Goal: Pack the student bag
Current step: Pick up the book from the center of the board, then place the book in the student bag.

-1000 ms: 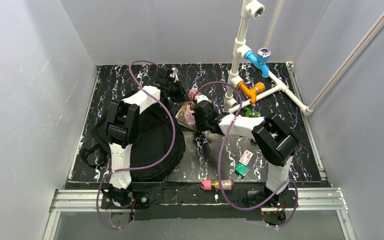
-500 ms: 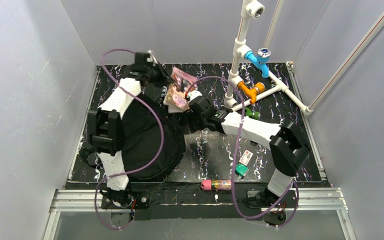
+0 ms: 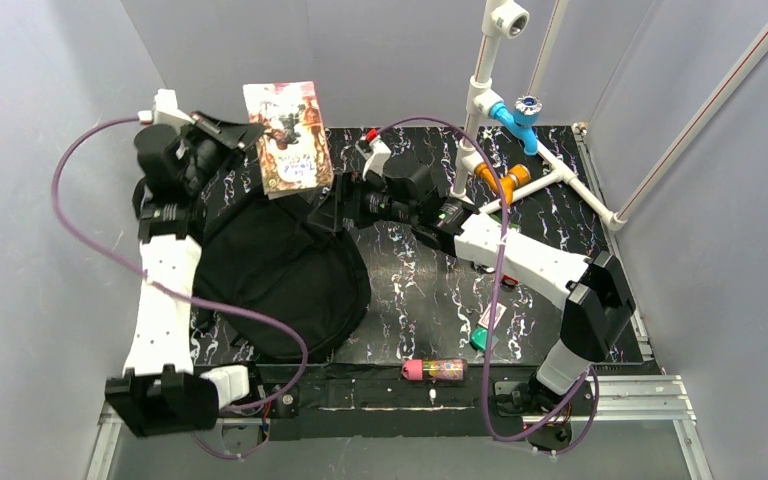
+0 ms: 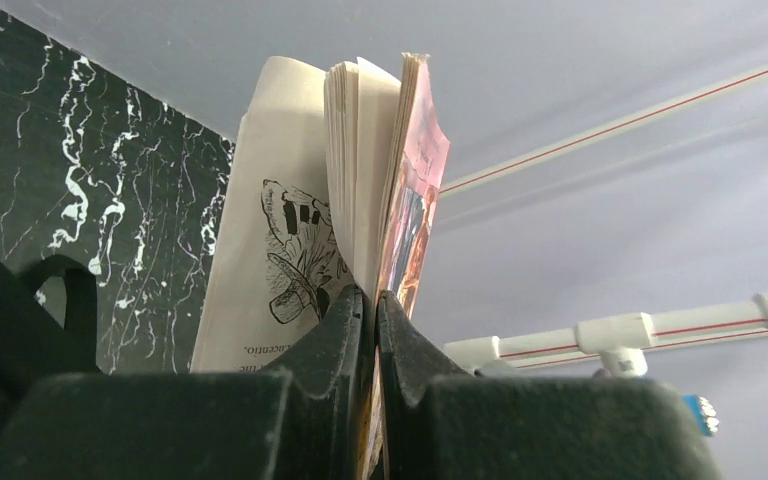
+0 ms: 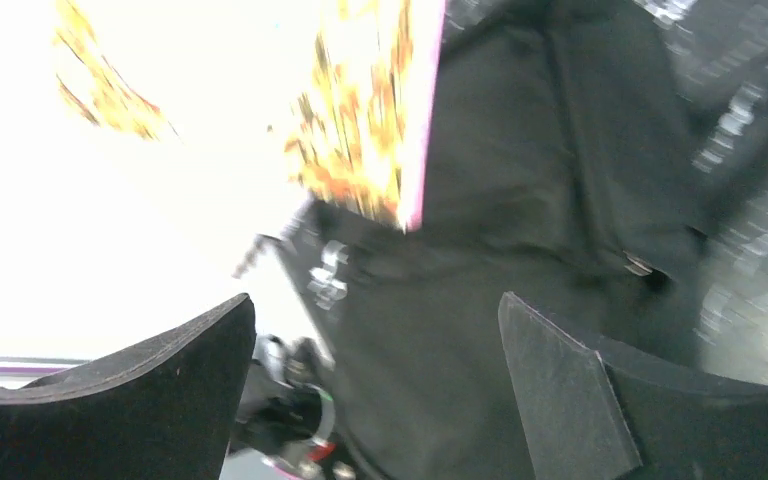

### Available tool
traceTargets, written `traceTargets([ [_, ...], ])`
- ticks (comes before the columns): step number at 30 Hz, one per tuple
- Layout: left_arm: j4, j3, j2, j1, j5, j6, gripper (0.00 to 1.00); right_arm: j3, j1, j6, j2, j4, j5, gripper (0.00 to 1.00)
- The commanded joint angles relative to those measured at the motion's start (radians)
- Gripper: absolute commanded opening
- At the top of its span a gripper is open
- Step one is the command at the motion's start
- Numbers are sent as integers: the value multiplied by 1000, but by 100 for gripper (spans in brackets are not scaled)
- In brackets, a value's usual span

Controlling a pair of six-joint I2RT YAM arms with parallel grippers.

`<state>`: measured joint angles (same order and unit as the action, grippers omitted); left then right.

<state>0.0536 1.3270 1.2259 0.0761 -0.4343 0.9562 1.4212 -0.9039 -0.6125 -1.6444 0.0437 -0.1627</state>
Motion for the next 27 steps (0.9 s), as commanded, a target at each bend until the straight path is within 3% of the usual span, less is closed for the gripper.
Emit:
traceTargets([
  [1,75,-31,-153,41,-13,50,0,-11,-6,-304,-6,-462,-145,98],
  [5,37,-63,-205,44,-51,131,0,-90,-6,-444,-5,-695,-76,98],
  [12,-102,-178,-242,44,-105,367,0,-146,-7,-536,0,-879,67,95],
  [19,-122,-261,-263,45,-91,476,0,-141,-42,-556,-15,-931,94,73],
  [23,-227,-312,-257,43,-96,549,0,-164,-77,-580,-25,-968,130,60],
  [27,-263,-347,-260,37,-123,506,0,-168,-95,-528,-16,-923,193,33],
])
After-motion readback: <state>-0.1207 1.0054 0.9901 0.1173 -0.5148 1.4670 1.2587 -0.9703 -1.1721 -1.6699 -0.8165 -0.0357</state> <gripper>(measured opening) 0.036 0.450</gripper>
